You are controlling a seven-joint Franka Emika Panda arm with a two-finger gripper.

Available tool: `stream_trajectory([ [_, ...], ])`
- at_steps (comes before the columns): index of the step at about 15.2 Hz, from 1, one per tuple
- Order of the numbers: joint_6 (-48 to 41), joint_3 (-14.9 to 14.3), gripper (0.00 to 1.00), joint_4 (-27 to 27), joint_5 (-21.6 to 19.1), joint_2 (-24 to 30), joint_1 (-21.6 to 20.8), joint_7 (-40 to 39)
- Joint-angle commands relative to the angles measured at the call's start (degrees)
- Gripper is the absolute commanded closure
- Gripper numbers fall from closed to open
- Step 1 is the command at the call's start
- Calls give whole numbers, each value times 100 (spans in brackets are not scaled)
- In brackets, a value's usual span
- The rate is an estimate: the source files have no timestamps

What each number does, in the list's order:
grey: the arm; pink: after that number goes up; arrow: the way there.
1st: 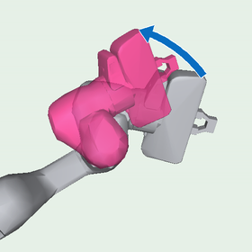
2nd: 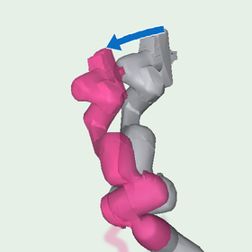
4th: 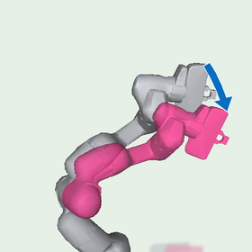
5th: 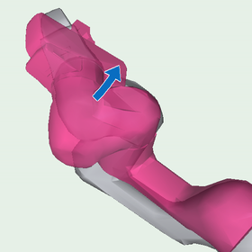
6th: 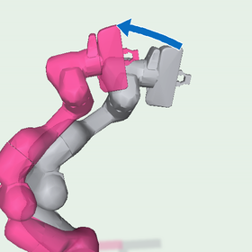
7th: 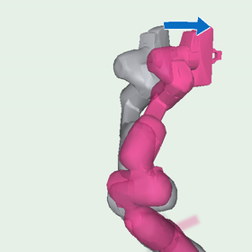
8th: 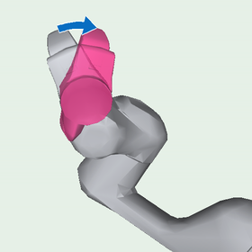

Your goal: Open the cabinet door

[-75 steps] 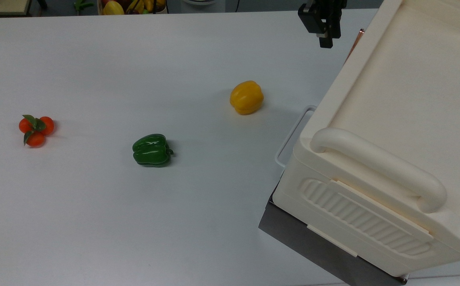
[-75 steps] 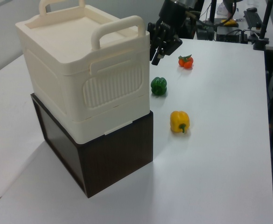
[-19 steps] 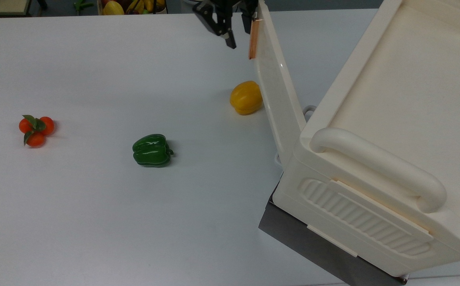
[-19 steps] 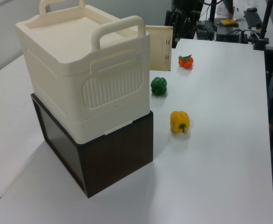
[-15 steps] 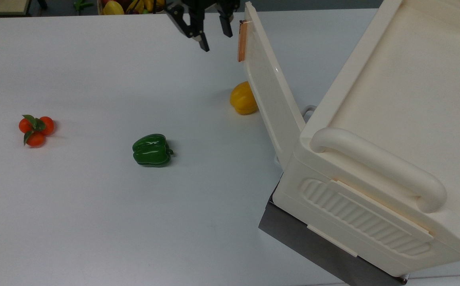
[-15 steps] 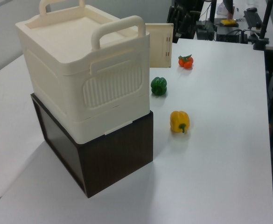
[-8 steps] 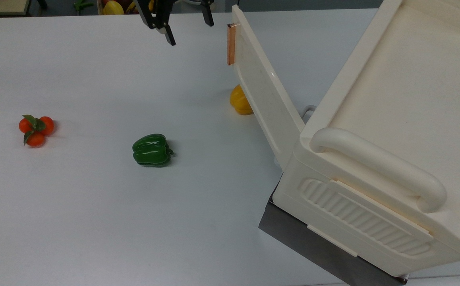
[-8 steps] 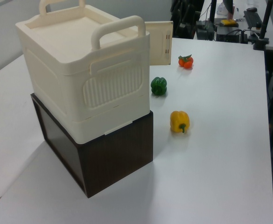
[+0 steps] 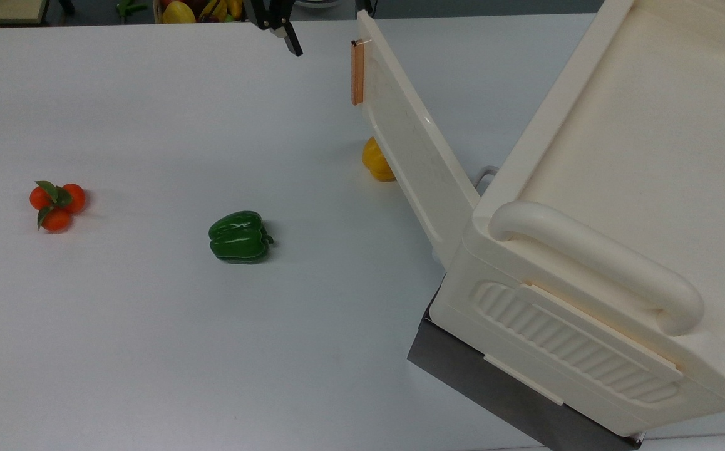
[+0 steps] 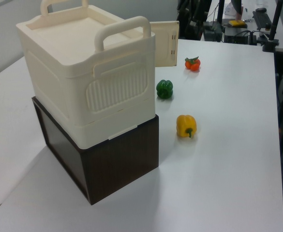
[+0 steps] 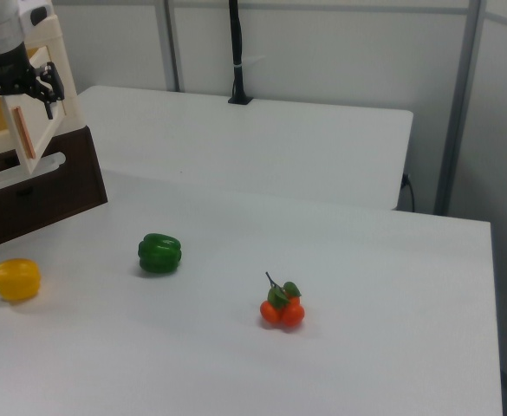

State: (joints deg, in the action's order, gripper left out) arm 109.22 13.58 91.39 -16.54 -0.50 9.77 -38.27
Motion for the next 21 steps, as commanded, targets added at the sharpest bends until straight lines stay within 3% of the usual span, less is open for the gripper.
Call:
stream_trajectory([
  [1, 520, -4, 0, 81, -104, -20, -90, -14],
  [6, 767, -4, 0, 99, -69, -135, -81, -31],
  [10, 592, -240, 0, 99, -51, -117, 33, -67],
  [17, 1328, -557, 0, 72, 10, -346, 77, -67],
  [21, 1892, -567, 0, 63, 28, -460, 95, -40],
])
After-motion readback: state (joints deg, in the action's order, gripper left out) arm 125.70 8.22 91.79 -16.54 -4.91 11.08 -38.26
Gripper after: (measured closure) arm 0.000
